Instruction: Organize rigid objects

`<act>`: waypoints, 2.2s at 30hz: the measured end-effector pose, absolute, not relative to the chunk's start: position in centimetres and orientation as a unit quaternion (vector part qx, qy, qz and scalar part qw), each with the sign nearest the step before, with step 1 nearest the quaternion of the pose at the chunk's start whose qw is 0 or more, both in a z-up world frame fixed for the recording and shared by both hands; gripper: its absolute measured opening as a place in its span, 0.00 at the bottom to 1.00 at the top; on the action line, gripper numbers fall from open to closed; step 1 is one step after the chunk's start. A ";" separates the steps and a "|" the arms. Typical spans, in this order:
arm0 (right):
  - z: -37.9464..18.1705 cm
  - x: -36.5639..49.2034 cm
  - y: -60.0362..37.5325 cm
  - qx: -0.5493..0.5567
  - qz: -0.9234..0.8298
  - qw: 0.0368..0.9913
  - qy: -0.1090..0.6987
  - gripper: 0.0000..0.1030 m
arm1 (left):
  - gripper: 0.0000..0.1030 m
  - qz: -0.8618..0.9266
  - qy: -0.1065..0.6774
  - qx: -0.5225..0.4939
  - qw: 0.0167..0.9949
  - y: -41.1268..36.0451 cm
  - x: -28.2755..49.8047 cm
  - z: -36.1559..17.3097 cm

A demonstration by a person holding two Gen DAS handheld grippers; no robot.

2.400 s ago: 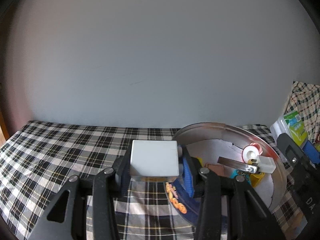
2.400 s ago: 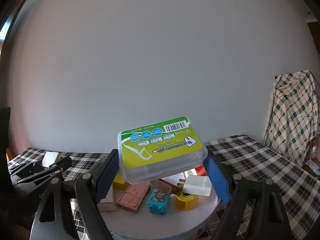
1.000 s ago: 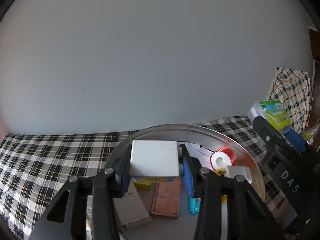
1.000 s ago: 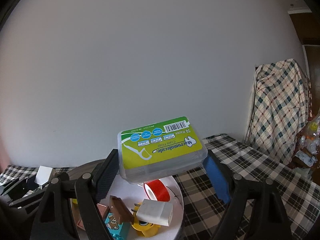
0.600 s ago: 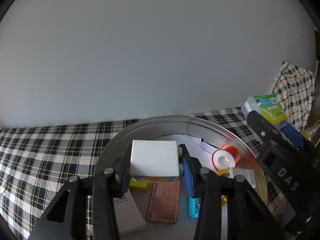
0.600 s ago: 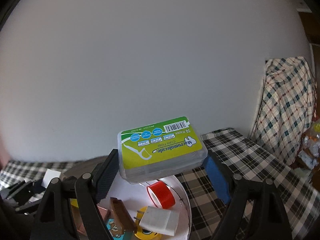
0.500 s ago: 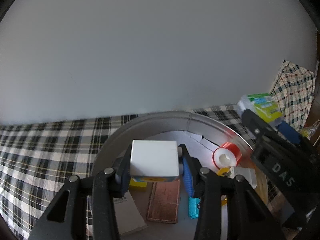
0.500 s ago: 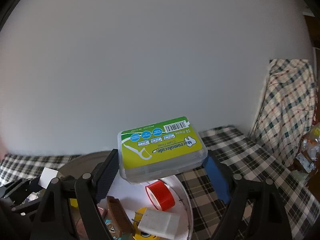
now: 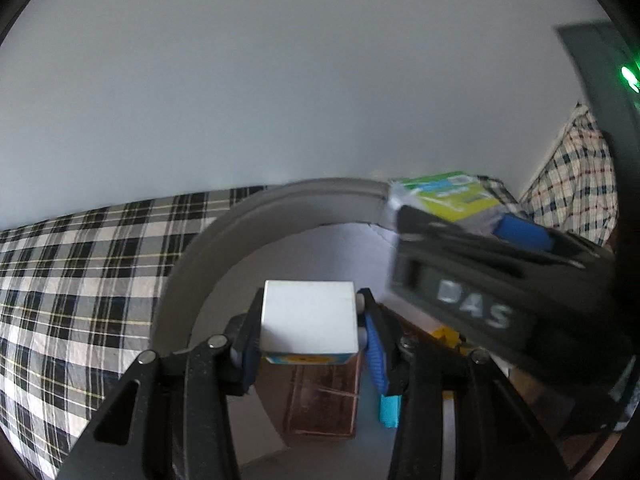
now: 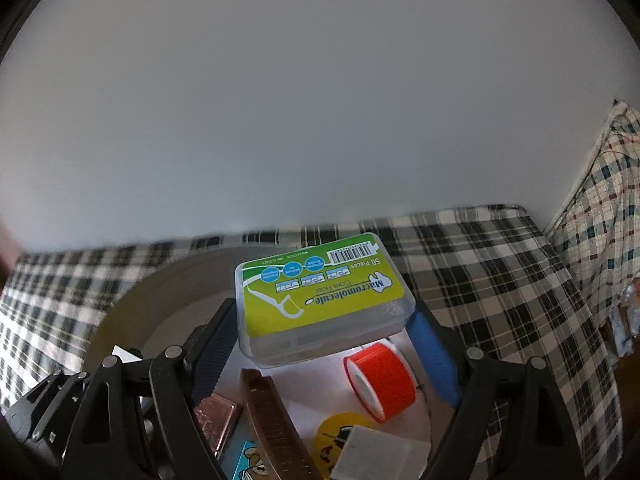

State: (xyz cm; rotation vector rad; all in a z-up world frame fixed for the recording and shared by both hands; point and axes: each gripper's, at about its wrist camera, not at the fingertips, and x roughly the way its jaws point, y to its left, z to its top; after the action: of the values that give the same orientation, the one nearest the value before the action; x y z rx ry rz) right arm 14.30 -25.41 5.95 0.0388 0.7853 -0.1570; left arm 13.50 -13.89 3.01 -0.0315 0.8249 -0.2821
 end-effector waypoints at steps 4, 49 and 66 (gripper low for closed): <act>4.7 15.4 -25.5 0.038 -0.061 0.906 0.416 0.83 | 0.50 -0.130 0.407 -0.004 0.904 -14.2 13.8 2.7; 4.8 -2.2 -27.6 0.110 -0.148 0.980 0.076 0.85 | 1.00 -0.039 0.220 -0.036 0.974 -9.8 5.5 3.3; 5.0 -4.8 -24.5 0.048 -0.141 0.988 0.031 0.86 | 1.00 -0.042 0.155 0.010 0.987 -10.4 1.6 3.2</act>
State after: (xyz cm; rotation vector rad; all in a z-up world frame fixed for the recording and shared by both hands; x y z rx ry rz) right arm -4.78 -24.54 5.02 0.0968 0.0630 -0.2832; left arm 1.64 -10.37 3.17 0.0196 0.3123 -0.0837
